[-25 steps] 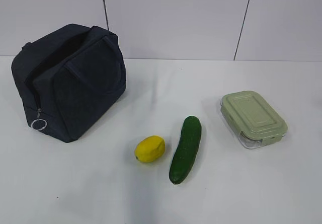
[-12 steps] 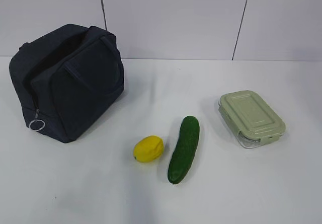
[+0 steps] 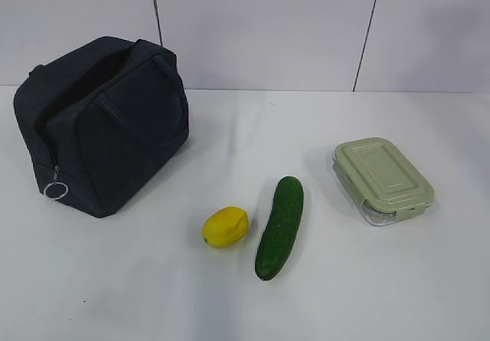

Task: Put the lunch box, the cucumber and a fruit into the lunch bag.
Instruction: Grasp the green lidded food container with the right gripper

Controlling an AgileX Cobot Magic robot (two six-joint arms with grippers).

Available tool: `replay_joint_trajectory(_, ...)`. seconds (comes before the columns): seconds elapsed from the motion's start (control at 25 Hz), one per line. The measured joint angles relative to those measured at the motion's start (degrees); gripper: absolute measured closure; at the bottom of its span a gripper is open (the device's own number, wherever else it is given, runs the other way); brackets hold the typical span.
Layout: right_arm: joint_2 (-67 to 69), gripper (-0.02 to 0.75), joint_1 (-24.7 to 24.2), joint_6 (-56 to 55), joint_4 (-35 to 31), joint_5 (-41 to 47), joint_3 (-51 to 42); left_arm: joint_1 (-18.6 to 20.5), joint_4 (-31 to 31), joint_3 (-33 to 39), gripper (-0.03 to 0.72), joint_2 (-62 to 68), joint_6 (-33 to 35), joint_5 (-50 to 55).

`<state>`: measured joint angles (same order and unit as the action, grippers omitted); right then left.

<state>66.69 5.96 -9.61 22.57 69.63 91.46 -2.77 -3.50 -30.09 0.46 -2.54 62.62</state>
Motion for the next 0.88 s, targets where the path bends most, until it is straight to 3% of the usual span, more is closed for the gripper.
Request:
replay_joint_trajectory(0.52,17.79,0.148,-0.74,15.43,-37.83,-4.05,3.13,0.0,0.0,0.0,0.448,0.0,0.0,0.0)
replay_joint_trajectory(0.72,22.62,0.148,-7.24,27.65,-55.9,0.88,3.13,0.0,0.0,0.0,0.448,0.0,0.0,0.0)
replay_joint_trajectory(0.88,24.84,0.149,-15.57,33.99,-62.57,1.43,3.13,0.0,0.0,0.0,0.448,0.0,0.0,0.0)
